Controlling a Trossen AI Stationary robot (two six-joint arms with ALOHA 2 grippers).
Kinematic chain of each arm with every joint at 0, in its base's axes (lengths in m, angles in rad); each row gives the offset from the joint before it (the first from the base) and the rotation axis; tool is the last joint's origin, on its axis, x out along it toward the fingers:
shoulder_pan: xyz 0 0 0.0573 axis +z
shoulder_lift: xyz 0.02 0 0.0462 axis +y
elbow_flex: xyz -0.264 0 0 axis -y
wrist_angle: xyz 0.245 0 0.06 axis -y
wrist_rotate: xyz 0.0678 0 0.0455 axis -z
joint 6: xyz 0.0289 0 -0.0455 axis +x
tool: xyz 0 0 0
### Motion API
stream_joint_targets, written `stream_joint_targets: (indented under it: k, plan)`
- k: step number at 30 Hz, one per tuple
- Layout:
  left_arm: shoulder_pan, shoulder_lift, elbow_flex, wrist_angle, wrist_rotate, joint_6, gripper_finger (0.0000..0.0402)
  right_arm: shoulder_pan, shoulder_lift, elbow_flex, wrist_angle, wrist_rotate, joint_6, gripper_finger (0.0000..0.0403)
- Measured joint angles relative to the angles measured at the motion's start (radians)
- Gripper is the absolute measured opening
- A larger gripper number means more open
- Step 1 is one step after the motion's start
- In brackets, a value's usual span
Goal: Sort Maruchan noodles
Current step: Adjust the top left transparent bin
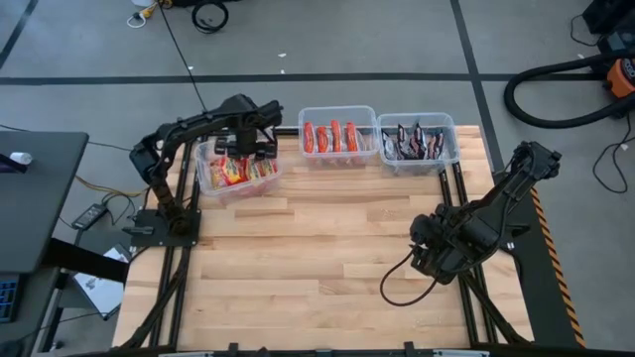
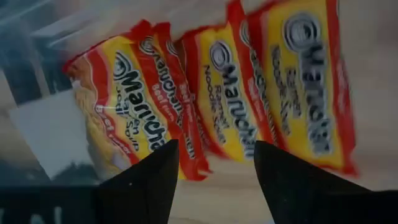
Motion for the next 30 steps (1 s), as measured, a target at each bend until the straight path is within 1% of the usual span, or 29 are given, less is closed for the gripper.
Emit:
stream_joint_targets:
  k: [3, 7, 10, 13, 15, 20, 24, 27, 30]
  plan:
    - [-0.003, 0.006, 0.0, 0.005, 0.004, -0.126, 0.02, 0.0, 0.0, 0.0, 0.001, 0.025, 0.018, 0.0265]
    - [-0.016, 0.006, -0.045, 0.01, 0.054, -0.284, 0.0181, 0.003, 0.0, 0.0, 0.005, 0.038, 0.04, 0.0265]
    - [-0.037, 0.006, -0.098, 0.014, 0.113, -0.357, 0.0171, 0.004, 0.0, 0.0, 0.006, 0.038, 0.043, 0.0265]
    - [-0.052, 0.006, -0.158, 0.03, 0.145, -0.414, 0.0168, 0.019, 0.0, 0.0, 0.007, 0.038, 0.058, 0.0265]
    - [-0.049, 0.006, -0.182, 0.038, 0.16, -0.413, 0.0167, 0.035, 0.0, 0.0, 0.014, 0.037, 0.074, 0.0265]
    - [-0.039, 0.006, -0.215, 0.057, 0.147, -0.387, 0.0167, 0.078, 0.0, 0.0, 0.024, 0.018, 0.087, 0.0265]
    - [-0.036, 0.006, -0.249, 0.142, 0.161, -0.369, 0.0167, 0.098, 0.0, 0.0, 0.024, -0.009, 0.095, 0.0265]
    - [-0.038, 0.005, -0.284, 0.177, 0.172, -0.394, 0.0167, 0.115, 0.0, 0.0, 0.024, -0.027, 0.114, 0.0265]
    - [-0.039, 0.005, -0.301, 0.159, 0.153, -0.41, 0.0167, 0.136, 0.0, 0.0, 0.024, -0.055, 0.135, 0.0265]
